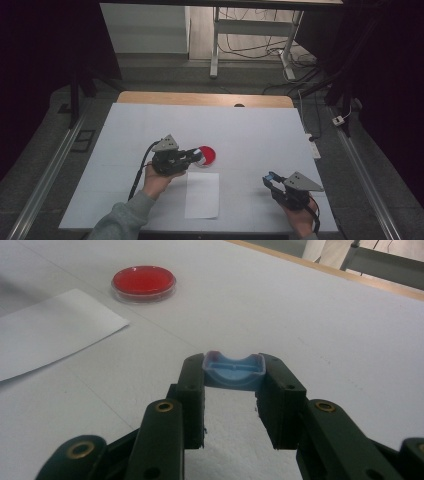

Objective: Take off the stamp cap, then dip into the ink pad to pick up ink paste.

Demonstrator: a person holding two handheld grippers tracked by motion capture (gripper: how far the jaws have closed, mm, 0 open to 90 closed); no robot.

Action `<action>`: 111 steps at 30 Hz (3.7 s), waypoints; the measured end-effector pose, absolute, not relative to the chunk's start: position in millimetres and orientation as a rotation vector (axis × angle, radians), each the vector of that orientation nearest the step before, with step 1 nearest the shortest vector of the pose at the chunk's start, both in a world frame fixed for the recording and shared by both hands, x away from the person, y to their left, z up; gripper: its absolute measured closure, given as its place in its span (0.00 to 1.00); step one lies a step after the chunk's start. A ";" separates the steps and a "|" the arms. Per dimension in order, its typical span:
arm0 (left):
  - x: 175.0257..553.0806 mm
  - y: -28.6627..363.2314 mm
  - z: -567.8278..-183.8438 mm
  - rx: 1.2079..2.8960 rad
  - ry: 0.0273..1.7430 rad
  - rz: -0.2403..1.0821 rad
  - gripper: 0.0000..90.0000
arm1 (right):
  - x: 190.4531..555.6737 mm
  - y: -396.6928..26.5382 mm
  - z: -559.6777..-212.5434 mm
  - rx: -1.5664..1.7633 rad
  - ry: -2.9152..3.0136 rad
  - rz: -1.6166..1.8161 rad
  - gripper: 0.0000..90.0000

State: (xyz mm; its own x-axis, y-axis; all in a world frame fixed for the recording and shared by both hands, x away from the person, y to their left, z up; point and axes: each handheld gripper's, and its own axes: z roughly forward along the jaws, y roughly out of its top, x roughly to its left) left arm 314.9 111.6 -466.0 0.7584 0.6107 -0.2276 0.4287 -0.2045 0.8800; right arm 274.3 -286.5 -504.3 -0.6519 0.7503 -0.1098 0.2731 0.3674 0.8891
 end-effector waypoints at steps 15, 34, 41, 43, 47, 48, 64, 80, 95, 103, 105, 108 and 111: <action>326.2 109.6 -471.3 1.865 0.834 0.233 0.84 | 275.0 -284.9 -505.4 0.874 2.137 1.233 0.72; 342.1 104.5 -475.3 1.896 0.854 0.258 0.84 | 276.0 -286.5 -504.2 0.880 2.123 1.228 0.72; 348.1 102.4 -479.6 1.909 0.882 0.252 0.84 | 276.7 -288.3 -504.2 0.887 2.119 1.226 0.72; 350.0 102.4 -481.1 1.906 0.894 0.252 0.84 | 276.9 -288.1 -504.5 0.888 2.121 1.225 0.72; 353.7 102.6 -483.9 1.913 0.890 0.230 0.84 | 276.9 -287.7 -504.7 0.886 2.123 1.224 0.72; 354.2 102.3 -484.5 1.916 0.891 0.235 0.84 | 276.8 -287.6 -504.7 0.885 2.123 1.224 0.72; 368.5 94.1 -496.7 1.972 0.894 0.250 0.84 | 277.4 -285.5 -506.3 0.884 2.128 1.208 0.72; 376.2 86.8 -505.9 2.013 0.893 0.252 0.84 | 278.1 -286.6 -506.5 0.895 2.124 1.206 0.72; 377.1 83.9 -510.0 2.045 0.892 0.262 0.84 | 278.4 -286.7 -507.0 0.896 2.125 1.205 0.72; 376.6 83.3 -510.7 2.053 0.881 0.269 0.84 | 278.2 -286.4 -507.0 0.894 2.127 1.201 0.72; 376.0 82.7 -510.7 2.057 0.878 0.274 0.84 | 278.2 -286.5 -506.9 0.894 2.126 1.201 0.72; 375.4 82.0 -510.7 2.063 0.875 0.285 0.84 | 278.1 -286.7 -506.9 0.896 2.122 1.208 0.72; 375.1 82.0 -510.8 2.065 0.874 0.287 0.84 | 278.0 -286.6 -507.1 0.895 2.123 1.207 0.72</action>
